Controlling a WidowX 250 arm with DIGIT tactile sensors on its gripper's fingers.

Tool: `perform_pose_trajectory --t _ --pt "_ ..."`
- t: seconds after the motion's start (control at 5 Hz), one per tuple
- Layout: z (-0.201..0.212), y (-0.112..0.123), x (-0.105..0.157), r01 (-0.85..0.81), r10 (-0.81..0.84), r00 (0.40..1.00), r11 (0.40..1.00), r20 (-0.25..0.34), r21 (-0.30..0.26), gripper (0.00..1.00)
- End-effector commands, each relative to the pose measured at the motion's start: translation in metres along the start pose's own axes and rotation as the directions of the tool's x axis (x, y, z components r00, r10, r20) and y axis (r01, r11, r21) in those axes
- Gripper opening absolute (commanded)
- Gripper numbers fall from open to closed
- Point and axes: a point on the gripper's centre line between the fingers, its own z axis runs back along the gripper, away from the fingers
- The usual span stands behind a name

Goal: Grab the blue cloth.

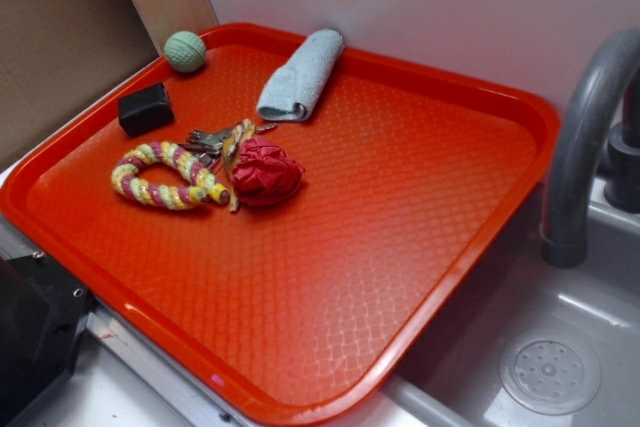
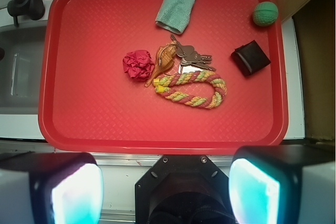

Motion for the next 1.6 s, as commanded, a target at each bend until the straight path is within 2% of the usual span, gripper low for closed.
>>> perform_pose_trajectory --t 0.0,0.2,0.4,0.6,1.4 --pt "0.0 0.0 0.0 0.0 0.0 1.0 1.0 0.0 0.0 1.0" --pt "-0.036 -0.001 0.046 -0.136 0.136 0.99 0.991 0.037 0.001 1.0" --pt "-0.07 0.005 0.096 -0.11 0.116 0.978 0.993 0.171 -0.042 1.0" --pt "-0.093 0.025 0.135 -0.199 0.204 0.973 0.978 0.104 -0.059 1.0" --pt "-0.093 0.025 0.135 -0.199 0.204 0.973 0.978 0.104 -0.059 1.0"
